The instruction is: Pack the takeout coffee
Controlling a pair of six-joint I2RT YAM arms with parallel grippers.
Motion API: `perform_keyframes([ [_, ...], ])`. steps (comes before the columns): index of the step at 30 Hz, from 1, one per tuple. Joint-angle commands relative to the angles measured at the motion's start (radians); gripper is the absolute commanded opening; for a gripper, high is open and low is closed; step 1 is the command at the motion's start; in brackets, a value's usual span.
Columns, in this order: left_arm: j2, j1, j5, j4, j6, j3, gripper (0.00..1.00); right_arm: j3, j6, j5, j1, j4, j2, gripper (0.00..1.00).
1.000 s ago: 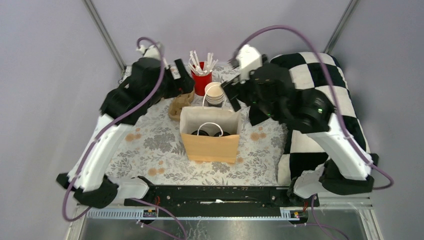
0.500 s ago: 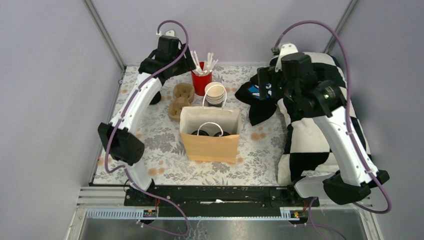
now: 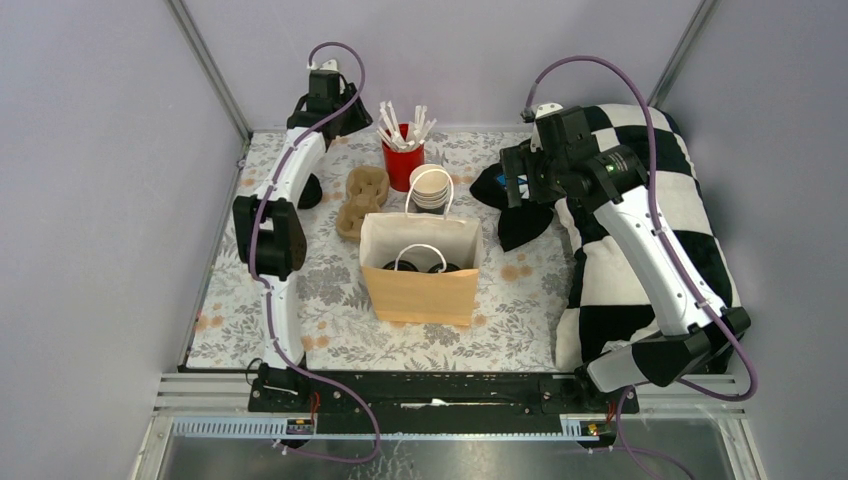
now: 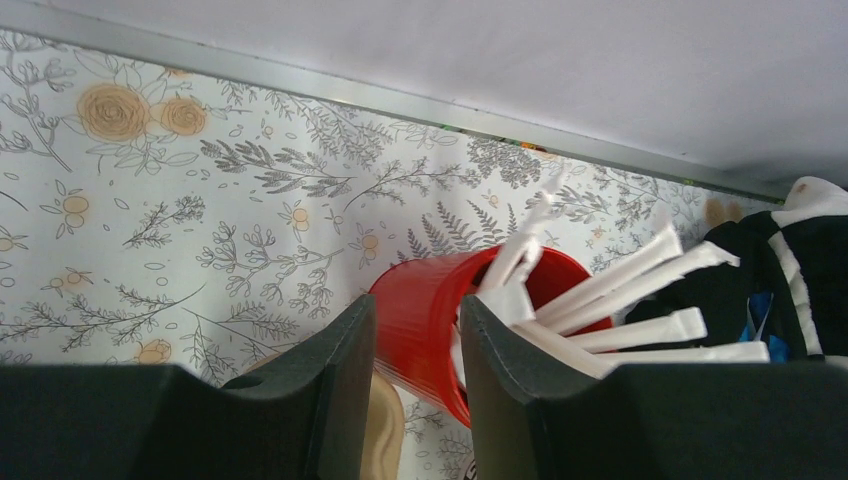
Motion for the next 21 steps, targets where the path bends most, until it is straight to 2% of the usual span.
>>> perform_keyframes([
  [1,-0.073,-0.008,0.079,0.144,0.017,-0.057,0.46,0.043,-0.036,0.003,-0.014,0.005,0.02,1.0],
  [6,-0.07,-0.008,0.142,0.152,0.033,-0.085,0.54,0.024,-0.042,0.004,-0.017,0.009,0.022,1.0],
  [9,-0.069,-0.008,0.153,0.179,0.011,-0.099,0.55,0.026,-0.045,0.007,-0.017,0.007,0.026,1.0],
  [12,-0.077,-0.008,0.15,0.192,0.005,-0.104,0.62,0.026,-0.049,0.01,-0.02,0.007,0.03,1.0],
  [19,-0.13,-0.012,0.12,0.166,0.005,-0.125,0.63,0.022,-0.056,0.011,-0.021,0.015,0.034,1.0],
  [21,-0.145,-0.019,0.114,0.147,0.005,-0.134,0.59,0.02,-0.058,0.008,-0.021,0.017,0.034,1.0],
])
